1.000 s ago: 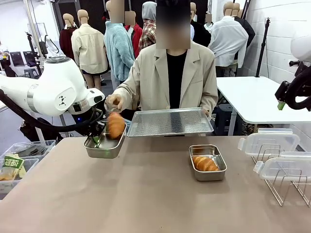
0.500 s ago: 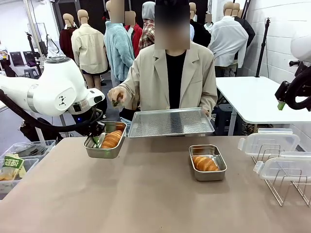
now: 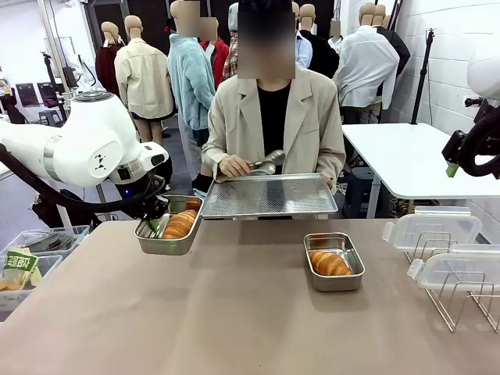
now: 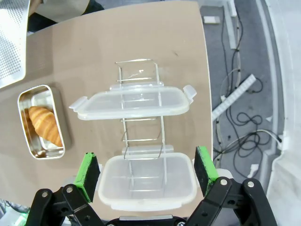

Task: Place the bread in airtight containers.
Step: Once an object is inside an Airtight Container , place the container in the center of the table.

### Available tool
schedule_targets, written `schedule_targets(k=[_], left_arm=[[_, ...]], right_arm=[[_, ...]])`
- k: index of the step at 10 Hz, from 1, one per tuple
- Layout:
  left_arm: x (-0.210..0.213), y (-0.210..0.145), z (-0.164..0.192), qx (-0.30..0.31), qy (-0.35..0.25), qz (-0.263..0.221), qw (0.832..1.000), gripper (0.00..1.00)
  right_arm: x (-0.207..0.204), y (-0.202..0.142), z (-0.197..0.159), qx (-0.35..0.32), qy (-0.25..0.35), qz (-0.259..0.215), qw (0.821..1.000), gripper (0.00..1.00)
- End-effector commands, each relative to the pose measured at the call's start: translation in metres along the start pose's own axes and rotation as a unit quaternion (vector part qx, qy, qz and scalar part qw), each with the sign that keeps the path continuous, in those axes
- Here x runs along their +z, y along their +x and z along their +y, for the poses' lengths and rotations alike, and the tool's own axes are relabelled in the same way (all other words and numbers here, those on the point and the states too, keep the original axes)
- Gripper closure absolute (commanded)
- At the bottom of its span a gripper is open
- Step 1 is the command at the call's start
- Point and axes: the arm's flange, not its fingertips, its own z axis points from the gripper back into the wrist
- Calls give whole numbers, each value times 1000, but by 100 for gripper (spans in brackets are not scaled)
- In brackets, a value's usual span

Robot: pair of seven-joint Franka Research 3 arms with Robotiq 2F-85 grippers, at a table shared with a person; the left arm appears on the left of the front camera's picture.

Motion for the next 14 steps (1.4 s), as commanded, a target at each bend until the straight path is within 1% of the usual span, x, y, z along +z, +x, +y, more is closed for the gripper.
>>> schedule_targets(k=[1,13,14], left_arm=[[6,1,2,-5,7,-4,1000,100],[6,1,2,-5,7,-4,1000,100],[0,0,0,0,0,0,1000,100]], right_arm=[[1,-1,1,-4,-7,1,1000,0],[1,-1,1,-4,-7,1,1000,0],[1,-1,1,-4,-7,1,1000,0]])
